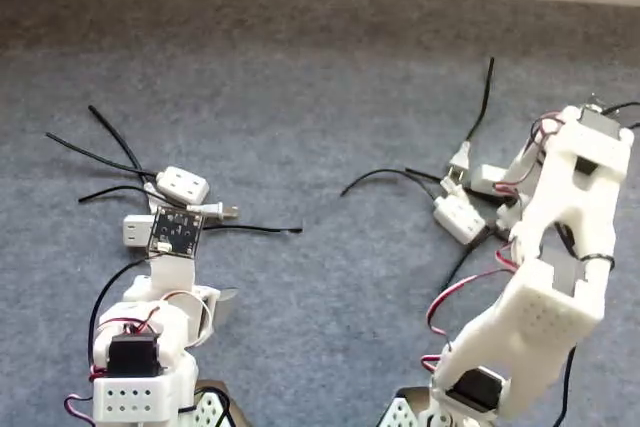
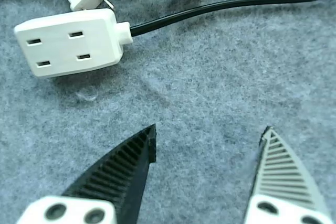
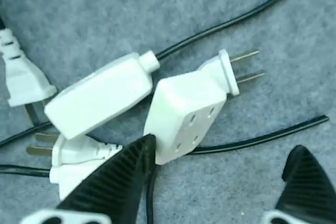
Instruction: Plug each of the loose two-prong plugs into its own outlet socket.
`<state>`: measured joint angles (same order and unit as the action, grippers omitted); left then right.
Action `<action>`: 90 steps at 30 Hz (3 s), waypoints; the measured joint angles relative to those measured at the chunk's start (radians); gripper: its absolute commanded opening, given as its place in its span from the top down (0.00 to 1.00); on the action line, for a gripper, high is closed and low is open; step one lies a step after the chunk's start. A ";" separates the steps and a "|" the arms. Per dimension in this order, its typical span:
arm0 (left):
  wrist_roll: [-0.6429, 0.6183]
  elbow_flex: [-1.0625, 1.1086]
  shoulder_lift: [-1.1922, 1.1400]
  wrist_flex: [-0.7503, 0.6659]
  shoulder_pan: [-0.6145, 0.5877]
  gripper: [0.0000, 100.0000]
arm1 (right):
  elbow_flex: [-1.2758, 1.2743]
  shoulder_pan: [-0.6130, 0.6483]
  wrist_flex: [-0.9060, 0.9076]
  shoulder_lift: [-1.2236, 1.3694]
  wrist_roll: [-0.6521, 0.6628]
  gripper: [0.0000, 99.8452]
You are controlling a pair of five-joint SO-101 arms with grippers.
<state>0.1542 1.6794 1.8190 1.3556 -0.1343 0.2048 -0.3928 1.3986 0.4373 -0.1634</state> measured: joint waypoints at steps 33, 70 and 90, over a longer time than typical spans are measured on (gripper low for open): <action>0.000 0.000 0.000 0.000 0.000 0.69 | 0.592 0.117 0.324 0.157 -0.066 0.84; 0.000 0.000 0.000 0.000 0.000 0.69 | 0.052 0.901 0.307 0.133 0.344 0.84; 0.000 0.000 0.000 0.000 0.000 0.69 | 0.457 0.899 0.203 0.288 -0.333 0.84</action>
<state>0.1542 1.6794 1.8190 1.3556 -0.1343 0.6621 0.5063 1.6011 0.7258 -0.4964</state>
